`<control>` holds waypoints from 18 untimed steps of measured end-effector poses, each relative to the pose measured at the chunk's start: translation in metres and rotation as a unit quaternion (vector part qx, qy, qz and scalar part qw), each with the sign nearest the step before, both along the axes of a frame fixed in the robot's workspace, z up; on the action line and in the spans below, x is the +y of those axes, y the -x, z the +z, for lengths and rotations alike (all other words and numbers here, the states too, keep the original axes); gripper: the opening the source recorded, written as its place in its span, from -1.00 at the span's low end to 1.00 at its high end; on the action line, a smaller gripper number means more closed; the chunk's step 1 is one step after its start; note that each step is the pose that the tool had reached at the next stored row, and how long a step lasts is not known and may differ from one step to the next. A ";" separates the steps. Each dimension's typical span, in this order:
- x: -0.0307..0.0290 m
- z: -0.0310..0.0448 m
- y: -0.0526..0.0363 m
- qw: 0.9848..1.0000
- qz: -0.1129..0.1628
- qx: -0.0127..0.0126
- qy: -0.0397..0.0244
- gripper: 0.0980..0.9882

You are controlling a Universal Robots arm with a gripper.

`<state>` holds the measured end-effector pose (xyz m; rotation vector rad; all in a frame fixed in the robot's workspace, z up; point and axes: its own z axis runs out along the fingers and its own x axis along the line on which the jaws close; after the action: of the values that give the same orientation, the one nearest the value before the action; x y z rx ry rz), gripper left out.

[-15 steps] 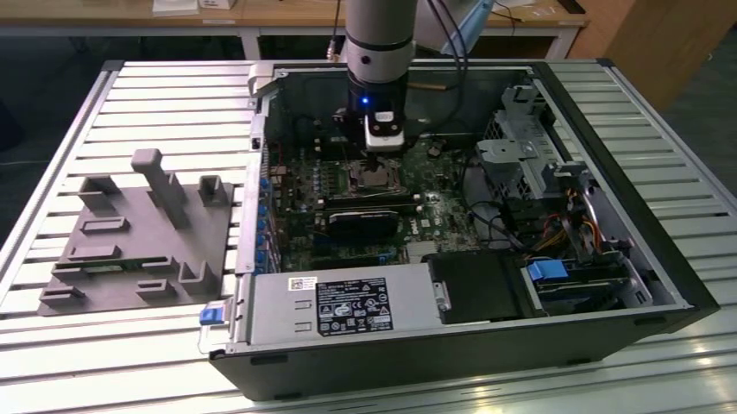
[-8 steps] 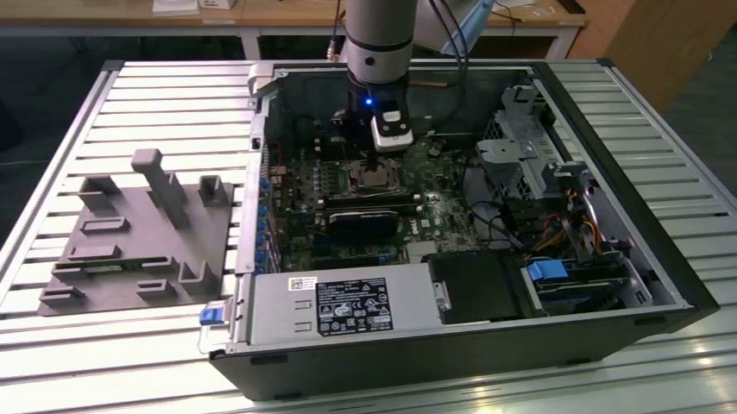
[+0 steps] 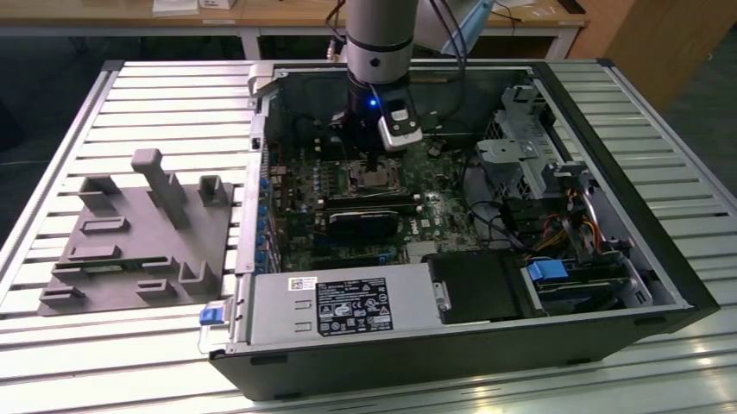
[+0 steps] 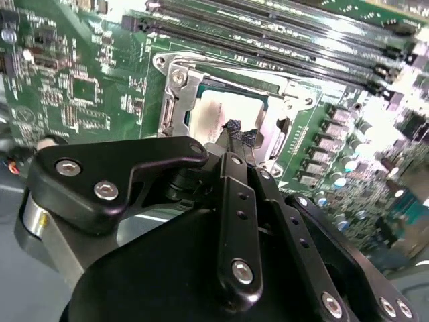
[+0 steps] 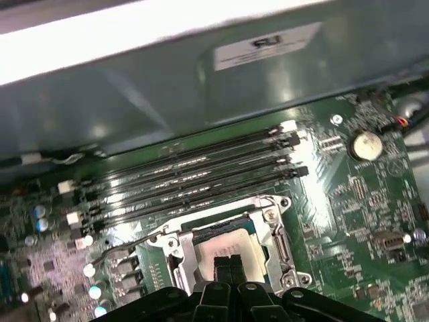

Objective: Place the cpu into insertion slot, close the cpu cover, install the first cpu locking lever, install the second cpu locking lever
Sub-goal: 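Close the cpu cover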

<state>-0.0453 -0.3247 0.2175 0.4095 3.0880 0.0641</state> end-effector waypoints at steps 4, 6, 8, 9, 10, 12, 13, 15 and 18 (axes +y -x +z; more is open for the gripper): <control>0.0000 -0.0002 0.0000 0.999 0.036 0.000 0.001 -0.99; 0.0000 -0.0004 0.0000 0.998 0.055 0.000 0.002 -0.99; 0.0000 -0.0005 0.0000 0.997 0.073 0.000 0.003 -0.99; 0.0000 -0.0005 0.0000 0.997 0.082 0.000 0.003 -0.99; 0.0000 -0.0006 0.0000 0.996 0.091 0.000 0.003 -0.99; 0.0000 -0.0008 0.0000 0.994 0.107 0.000 0.005 -0.99; -0.0001 -0.0007 0.0000 0.994 0.111 0.000 0.006 -0.99; -0.0013 -0.0006 0.0000 0.993 0.114 0.000 0.007 -0.99; -0.0044 -0.0007 0.0002 0.993 0.114 0.000 0.007 -0.99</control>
<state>-0.0454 -0.3291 0.2169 0.0544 3.1185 0.0460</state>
